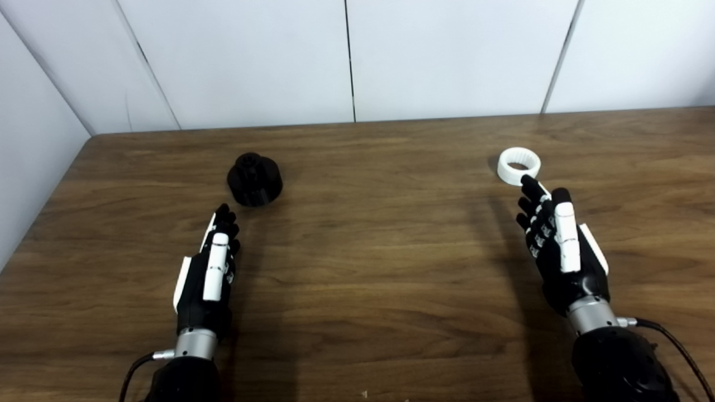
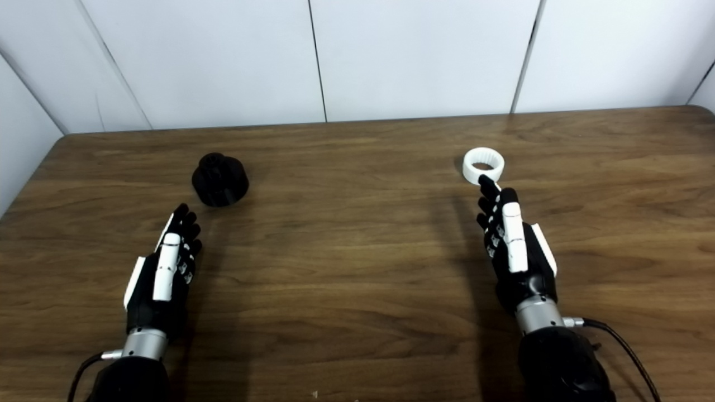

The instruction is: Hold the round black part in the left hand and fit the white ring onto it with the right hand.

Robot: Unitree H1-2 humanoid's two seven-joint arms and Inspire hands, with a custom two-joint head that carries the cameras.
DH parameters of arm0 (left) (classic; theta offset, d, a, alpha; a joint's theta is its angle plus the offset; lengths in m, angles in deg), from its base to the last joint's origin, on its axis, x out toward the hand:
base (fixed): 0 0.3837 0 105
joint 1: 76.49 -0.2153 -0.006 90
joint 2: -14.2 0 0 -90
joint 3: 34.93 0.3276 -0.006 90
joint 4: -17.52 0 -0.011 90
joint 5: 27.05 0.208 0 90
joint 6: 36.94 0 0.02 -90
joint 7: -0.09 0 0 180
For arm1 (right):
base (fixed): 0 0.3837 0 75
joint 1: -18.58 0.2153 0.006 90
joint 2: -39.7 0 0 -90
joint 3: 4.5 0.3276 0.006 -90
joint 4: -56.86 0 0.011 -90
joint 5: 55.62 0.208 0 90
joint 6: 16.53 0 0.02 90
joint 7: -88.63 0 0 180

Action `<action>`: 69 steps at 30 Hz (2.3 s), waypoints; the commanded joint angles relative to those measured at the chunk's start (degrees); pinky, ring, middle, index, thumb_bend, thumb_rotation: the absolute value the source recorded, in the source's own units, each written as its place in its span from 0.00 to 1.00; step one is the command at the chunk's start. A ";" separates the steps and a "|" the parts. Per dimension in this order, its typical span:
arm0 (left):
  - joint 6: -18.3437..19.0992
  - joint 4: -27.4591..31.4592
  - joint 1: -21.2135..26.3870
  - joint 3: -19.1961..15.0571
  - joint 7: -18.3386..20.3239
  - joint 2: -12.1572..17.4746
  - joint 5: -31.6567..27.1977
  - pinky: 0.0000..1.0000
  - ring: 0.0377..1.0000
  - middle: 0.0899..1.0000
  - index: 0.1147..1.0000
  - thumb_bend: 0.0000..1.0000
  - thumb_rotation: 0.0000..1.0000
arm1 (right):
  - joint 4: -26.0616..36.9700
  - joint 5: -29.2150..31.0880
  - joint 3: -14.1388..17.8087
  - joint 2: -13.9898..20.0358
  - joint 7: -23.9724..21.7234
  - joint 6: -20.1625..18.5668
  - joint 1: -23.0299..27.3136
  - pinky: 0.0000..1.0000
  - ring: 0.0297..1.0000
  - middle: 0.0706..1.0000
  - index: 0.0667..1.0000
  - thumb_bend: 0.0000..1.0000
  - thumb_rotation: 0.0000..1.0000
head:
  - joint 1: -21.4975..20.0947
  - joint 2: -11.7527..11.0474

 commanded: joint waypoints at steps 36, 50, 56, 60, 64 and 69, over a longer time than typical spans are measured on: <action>7.83 4.81 6.81 2.13 -0.88 11.69 18.34 0.96 1.00 1.00 1.00 0.74 0.53 | -1.60 0.93 -0.09 -0.89 -0.64 4.61 1.86 1.00 0.99 0.98 0.91 0.62 1.00 | 1.72 -0.83; 14.54 0.80 17.70 3.32 5.59 20.13 29.70 0.86 0.96 1.00 1.00 0.91 0.47 | -2.62 0.39 -0.53 -1.11 -0.59 5.78 1.61 1.00 0.98 0.97 0.91 0.63 1.00 | 2.51 -1.41; 14.48 -4.10 22.53 5.40 10.25 23.17 33.45 0.89 0.99 1.00 1.00 0.94 0.46 | -2.61 -0.34 -0.74 -1.02 -0.55 6.19 1.46 1.00 0.98 0.97 0.91 0.63 1.00 | 2.35 -1.68; 14.42 -7.80 25.66 7.43 11.67 24.91 34.48 0.95 1.00 1.00 1.00 0.97 0.46 | -2.47 -0.90 -0.83 -0.95 -0.46 6.44 1.27 1.00 0.97 0.96 0.91 0.62 1.00 | 2.15 -1.85; 13.95 -11.33 27.86 9.23 12.00 26.34 34.70 0.97 1.00 1.00 0.98 0.99 0.45 | -2.83 -1.21 -0.79 -1.03 -0.48 7.01 1.33 1.00 0.96 0.96 0.90 0.62 1.00 | 2.10 -2.02; 14.11 -14.15 29.74 11.95 13.92 28.32 35.48 0.95 1.00 1.00 0.97 0.99 0.44 | -2.81 -1.61 -0.77 -1.36 -0.17 7.09 1.30 1.00 0.96 0.96 0.90 0.63 1.00 | 1.95 -2.23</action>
